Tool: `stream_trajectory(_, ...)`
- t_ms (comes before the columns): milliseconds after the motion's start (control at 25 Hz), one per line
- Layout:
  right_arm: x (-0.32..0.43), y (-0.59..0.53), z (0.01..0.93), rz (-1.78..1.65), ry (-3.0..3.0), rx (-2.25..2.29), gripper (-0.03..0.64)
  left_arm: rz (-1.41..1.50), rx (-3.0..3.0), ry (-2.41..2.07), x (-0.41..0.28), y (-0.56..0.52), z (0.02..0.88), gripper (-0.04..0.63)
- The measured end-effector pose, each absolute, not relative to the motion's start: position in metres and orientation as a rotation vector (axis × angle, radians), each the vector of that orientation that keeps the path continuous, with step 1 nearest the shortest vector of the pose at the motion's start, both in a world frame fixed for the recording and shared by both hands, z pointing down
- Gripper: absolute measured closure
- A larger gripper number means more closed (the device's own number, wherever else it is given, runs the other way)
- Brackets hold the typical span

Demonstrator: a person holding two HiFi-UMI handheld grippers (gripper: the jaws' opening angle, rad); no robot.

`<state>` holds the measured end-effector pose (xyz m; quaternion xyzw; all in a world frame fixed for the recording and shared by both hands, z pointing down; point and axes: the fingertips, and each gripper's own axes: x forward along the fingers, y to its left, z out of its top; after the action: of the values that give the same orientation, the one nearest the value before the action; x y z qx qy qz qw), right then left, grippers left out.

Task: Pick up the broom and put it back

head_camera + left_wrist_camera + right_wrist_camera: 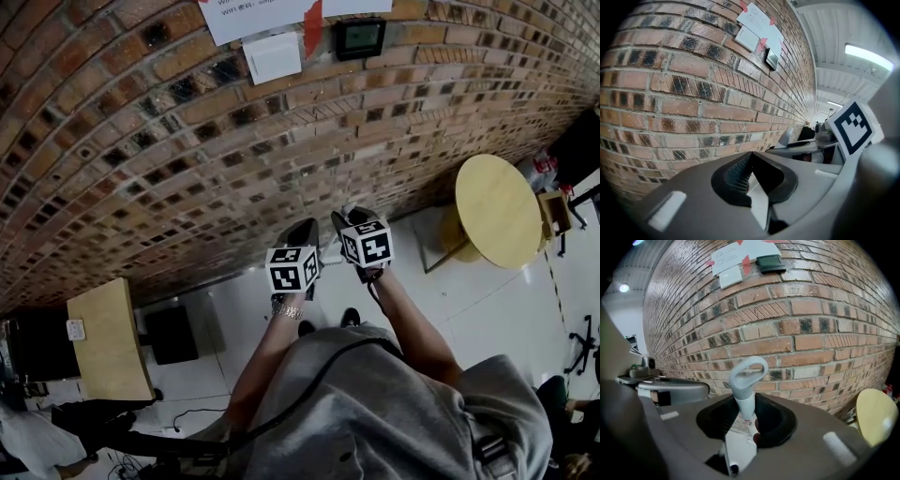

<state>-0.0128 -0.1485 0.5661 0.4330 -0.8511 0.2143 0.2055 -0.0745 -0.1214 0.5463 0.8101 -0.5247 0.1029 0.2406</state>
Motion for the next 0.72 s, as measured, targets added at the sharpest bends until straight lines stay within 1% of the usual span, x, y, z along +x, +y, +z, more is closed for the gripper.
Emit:
stream_trajectory(400,-0.009,-0.173,0.657,0.717,-2.230,1.164,0.515,0.275,2.161,-1.489,-0.095,-0.114,0.555,0.591)
stream_trajectory(720,-0.004,-0.181,0.748,0.708,-2.140,1.092,0.515,0.314,2.098,-1.495,-0.097,-0.107,0.576,0.589)
